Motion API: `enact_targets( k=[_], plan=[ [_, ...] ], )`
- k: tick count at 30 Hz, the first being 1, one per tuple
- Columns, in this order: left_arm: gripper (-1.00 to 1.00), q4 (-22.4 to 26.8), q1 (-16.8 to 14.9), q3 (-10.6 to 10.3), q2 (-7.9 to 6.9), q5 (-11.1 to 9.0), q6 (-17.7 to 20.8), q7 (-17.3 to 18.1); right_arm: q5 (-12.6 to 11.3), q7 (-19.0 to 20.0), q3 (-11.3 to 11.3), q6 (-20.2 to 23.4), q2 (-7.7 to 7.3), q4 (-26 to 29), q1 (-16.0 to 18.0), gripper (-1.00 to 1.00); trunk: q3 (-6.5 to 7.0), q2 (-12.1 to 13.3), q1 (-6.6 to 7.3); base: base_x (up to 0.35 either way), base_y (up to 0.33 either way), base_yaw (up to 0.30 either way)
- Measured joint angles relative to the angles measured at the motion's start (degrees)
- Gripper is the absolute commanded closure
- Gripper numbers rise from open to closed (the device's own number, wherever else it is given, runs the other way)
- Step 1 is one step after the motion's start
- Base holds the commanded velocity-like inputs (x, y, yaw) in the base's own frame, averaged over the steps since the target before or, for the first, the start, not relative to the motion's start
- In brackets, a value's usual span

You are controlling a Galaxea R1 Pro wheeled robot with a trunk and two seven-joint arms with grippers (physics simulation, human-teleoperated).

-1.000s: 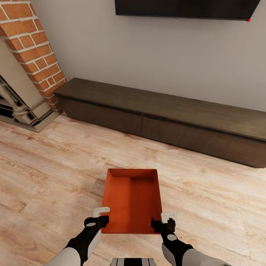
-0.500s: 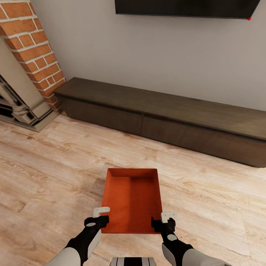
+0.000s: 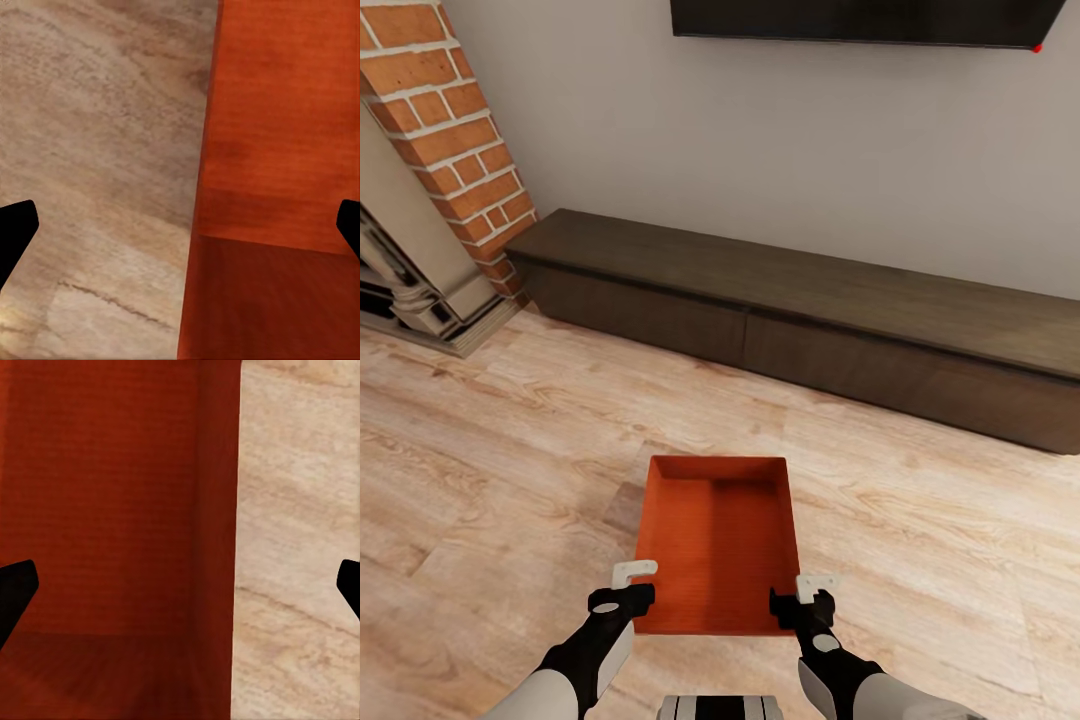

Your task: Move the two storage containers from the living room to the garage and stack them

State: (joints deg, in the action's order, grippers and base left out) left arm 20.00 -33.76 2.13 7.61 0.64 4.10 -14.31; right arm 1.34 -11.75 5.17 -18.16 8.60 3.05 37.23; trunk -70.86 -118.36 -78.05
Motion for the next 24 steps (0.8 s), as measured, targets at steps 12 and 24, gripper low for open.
enact_targets(
  k=[12,24],
  plan=[
    [-1.00,0.00,0.00,0.02,0.00,0.00,0.04,0.08,-4.69,-0.21,-0.06,0.06,-0.30,-0.01,0.00,-1.00,0.00,0.00,-0.01,0.009,0.000,0.000],
    [-1.00,-0.01,0.00,0.23,0.08,-0.06,0.07,0.10,-6.04,0.19,0.21,0.06,-0.53,-0.01,0.00,-1.00,0.00,0.00,-0.01,0.000,0.000,0.000]
  ],
)
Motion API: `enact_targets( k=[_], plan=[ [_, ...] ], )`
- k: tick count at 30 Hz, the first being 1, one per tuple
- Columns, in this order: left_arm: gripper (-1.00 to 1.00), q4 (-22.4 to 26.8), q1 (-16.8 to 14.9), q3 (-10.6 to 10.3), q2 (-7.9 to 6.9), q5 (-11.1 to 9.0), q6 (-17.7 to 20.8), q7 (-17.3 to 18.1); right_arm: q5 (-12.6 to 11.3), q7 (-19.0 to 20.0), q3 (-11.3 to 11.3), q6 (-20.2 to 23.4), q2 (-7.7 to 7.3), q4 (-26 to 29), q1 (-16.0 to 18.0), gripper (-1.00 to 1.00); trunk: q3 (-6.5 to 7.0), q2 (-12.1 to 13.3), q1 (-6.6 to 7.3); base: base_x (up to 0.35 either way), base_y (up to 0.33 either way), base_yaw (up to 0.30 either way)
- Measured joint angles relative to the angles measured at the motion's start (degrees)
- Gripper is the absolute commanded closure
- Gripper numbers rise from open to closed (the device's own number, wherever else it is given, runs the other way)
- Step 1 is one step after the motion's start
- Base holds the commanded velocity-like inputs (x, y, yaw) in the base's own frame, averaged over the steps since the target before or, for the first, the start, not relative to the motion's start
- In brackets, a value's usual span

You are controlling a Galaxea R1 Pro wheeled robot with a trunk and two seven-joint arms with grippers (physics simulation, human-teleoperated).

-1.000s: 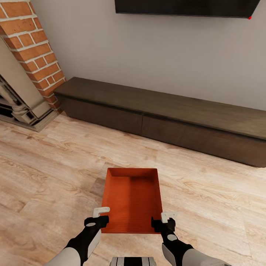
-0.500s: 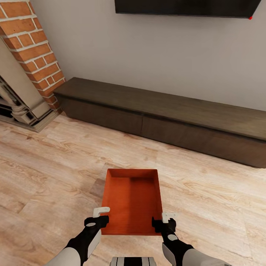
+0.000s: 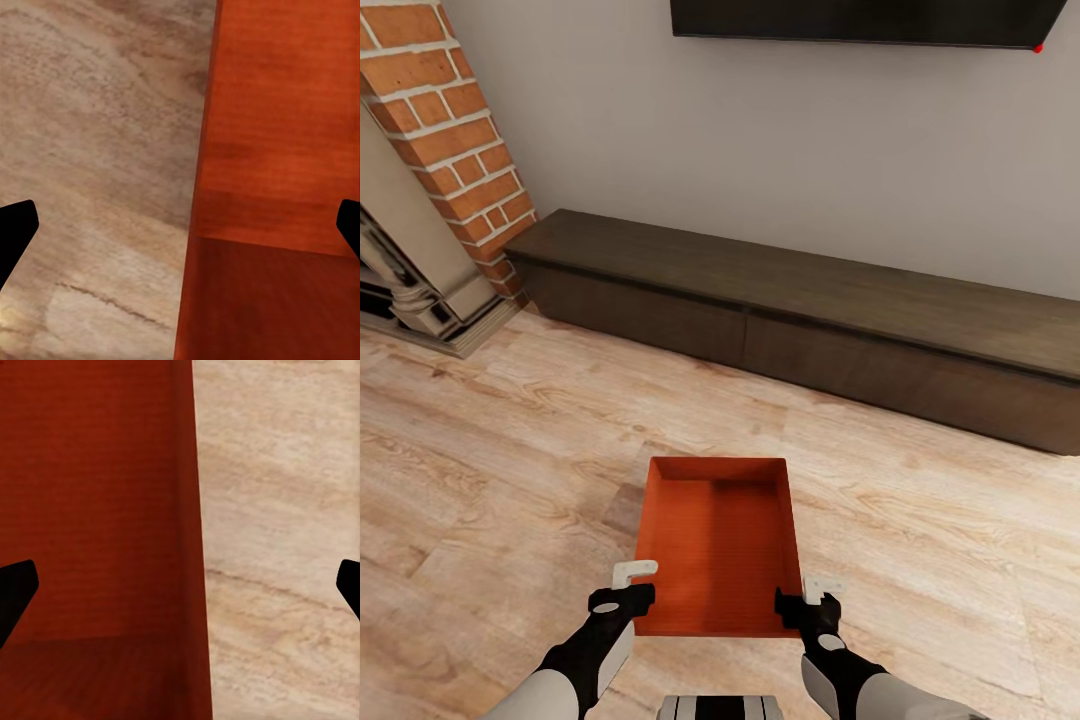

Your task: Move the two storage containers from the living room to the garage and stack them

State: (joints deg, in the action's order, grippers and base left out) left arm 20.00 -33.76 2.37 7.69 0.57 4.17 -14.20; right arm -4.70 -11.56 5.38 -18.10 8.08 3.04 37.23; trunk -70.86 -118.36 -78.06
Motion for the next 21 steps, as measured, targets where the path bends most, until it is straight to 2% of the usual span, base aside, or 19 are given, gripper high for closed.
enact_targets(
  k=[17,21],
  plan=[
    [-1.00,0.01,0.00,0.05,0.00,-0.02,0.00,-0.06,1.98,2.59,0.45,0.05,-0.03,0.00,0.00,-1.00,0.00,0.00,0.00,0.000,0.000,0.000],
    [-1.00,0.01,0.00,0.04,0.00,-0.02,0.00,-0.06,3.62,2.69,0.48,0.00,-0.08,0.00,0.00,-1.00,0.00,0.00,0.00,0.000,0.000,0.000]
  ],
)
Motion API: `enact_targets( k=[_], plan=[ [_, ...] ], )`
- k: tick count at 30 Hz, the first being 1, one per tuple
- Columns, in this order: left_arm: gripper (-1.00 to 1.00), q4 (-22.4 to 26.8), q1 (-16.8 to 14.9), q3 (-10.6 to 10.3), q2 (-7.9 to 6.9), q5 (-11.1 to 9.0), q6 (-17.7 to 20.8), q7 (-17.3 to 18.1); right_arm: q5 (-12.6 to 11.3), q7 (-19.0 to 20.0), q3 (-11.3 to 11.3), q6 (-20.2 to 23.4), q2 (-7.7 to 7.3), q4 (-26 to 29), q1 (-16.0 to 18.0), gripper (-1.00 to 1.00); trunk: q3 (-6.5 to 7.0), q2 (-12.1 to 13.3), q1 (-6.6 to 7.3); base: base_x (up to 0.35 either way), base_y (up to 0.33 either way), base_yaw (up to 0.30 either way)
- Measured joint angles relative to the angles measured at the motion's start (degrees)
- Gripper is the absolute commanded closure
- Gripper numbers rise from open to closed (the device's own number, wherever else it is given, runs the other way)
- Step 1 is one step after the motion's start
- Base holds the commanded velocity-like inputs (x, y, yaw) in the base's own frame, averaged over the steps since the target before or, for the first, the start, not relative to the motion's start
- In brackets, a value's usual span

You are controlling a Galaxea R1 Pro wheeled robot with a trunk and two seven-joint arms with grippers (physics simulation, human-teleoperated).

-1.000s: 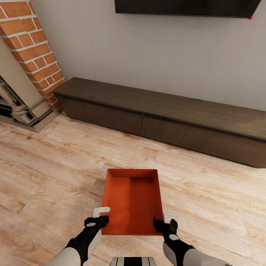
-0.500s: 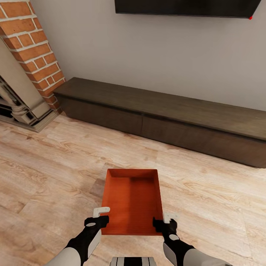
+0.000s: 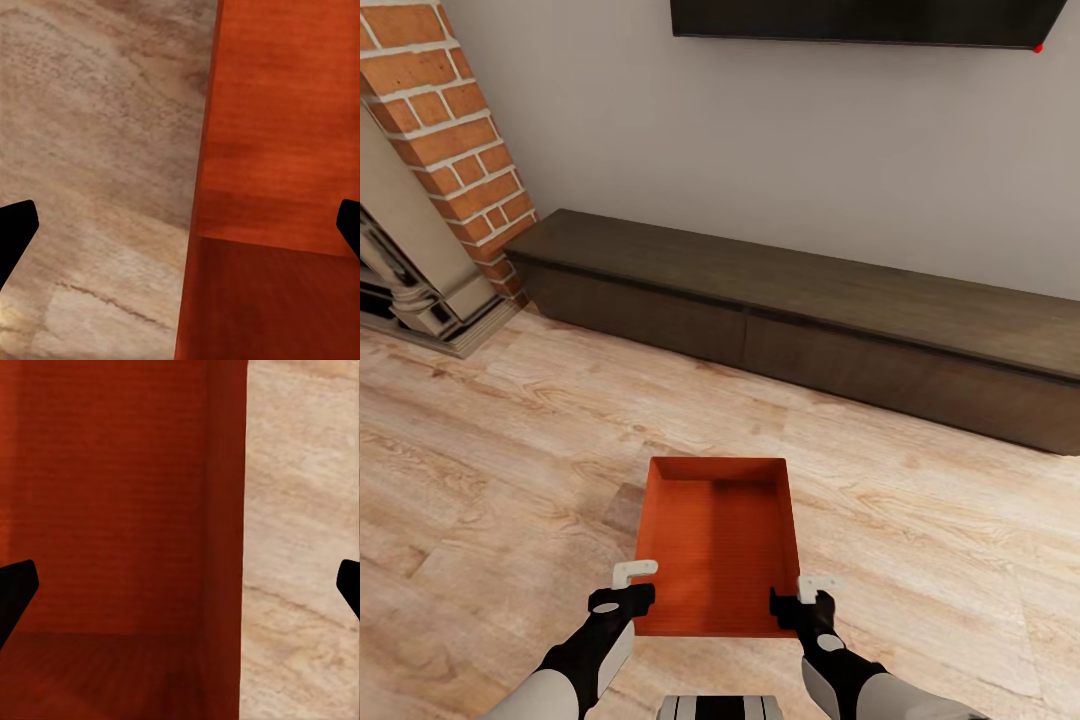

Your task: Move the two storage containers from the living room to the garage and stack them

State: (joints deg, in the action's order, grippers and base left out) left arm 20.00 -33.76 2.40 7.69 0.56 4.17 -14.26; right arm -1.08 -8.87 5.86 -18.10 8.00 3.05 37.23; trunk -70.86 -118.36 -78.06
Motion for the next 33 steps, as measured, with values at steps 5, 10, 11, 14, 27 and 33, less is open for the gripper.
enact_targets(
  k=[5,10,11,14,27,33],
  plan=[
    [-1.00,0.00,0.00,0.01,0.00,0.00,0.00,0.00,0.33,-0.02,-0.06,-0.07,-0.03,0.00,0.00,-1.00,0.00,0.00,0.00,0.000,0.000,0.000],
    [-1.00,0.00,0.00,0.01,-0.03,0.00,0.00,0.00,0.16,-0.04,-0.09,-0.07,-0.09,0.00,0.00,-1.00,0.00,0.00,0.00,0.000,0.000,0.000],
    [-1.00,0.00,0.00,0.00,-0.02,0.00,0.00,0.00,0.18,-0.05,-0.09,-0.07,-0.09,0.00,0.00,-1.00,0.00,0.00,0.00,0.000,0.000,0.000],
    [-1.00,0.00,0.00,0.00,-0.01,0.00,0.00,0.00,0.22,-0.07,-0.10,-0.08,-0.38,0.00,0.00,-1.00,0.00,0.00,0.00,0.000,0.000,0.000],
    [-1.00,0.00,0.00,0.00,-0.01,0.00,0.00,0.00,-0.11,-0.09,-0.10,-0.07,-1.32,0.00,0.00,-1.00,0.00,0.00,0.00,0.000,0.000,0.000],
    [-1.00,0.00,0.00,0.00,-0.04,0.00,0.00,0.02,-0.11,-0.09,-0.09,-0.10,-1.41,0.00,0.00,-1.00,0.00,0.00,0.00,0.000,0.000,0.000]
  ],
)
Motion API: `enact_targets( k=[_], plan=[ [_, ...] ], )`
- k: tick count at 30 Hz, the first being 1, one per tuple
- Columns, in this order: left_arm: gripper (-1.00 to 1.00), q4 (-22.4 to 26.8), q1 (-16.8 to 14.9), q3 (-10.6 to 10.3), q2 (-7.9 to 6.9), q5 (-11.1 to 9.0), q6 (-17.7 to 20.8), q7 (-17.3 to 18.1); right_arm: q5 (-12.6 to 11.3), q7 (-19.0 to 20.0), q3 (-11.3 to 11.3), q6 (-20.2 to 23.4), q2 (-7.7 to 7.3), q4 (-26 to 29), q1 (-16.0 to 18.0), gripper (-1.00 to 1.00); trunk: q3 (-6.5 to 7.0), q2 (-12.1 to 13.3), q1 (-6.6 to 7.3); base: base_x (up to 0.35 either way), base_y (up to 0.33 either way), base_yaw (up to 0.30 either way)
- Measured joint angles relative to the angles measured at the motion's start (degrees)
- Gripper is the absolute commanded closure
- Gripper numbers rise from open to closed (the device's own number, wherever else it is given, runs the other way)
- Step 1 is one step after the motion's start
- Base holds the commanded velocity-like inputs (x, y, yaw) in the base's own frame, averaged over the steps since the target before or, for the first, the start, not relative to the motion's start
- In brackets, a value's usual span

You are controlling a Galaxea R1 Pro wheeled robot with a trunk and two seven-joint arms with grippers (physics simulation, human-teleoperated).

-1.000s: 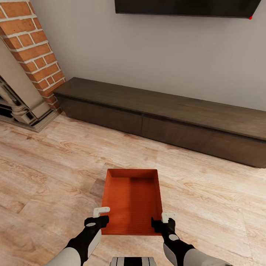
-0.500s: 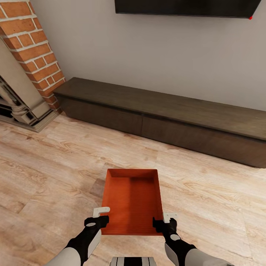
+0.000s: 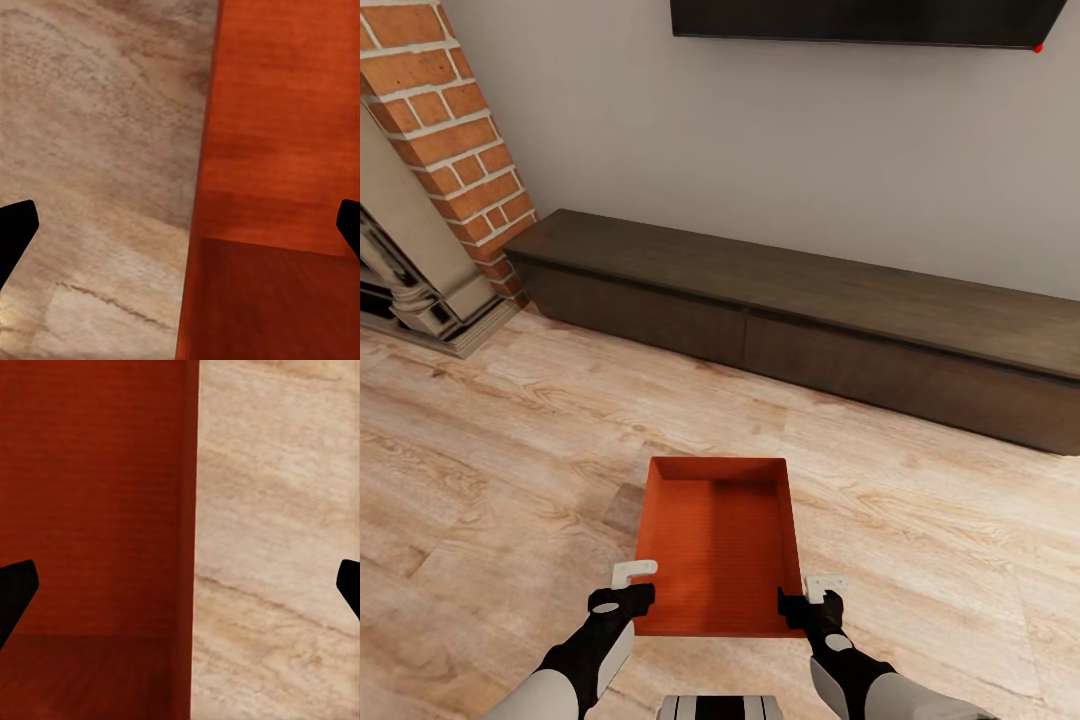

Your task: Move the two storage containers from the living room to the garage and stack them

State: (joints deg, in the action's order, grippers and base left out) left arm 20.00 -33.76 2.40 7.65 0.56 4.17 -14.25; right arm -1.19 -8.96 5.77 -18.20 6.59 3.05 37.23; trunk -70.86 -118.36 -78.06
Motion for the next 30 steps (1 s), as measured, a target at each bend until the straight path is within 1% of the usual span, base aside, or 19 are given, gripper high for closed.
enact_targets(
  k=[27,30],
  plan=[
    [-1.00,0.00,0.00,0.09,0.00,0.00,0.01,0.00,0.00,-0.04,-0.08,-0.32,-0.01,0.00,0.00,-1.00,0.00,0.00,0.00,0.000,0.000,0.000],
    [-1.00,-0.07,0.00,0.03,-0.03,0.00,0.00,-0.02,0.00,-0.01,-0.09,-0.32,-0.01,0.00,0.00,-1.00,-0.53,-1.19,-0.65,0.000,0.000,0.000]
  ],
)
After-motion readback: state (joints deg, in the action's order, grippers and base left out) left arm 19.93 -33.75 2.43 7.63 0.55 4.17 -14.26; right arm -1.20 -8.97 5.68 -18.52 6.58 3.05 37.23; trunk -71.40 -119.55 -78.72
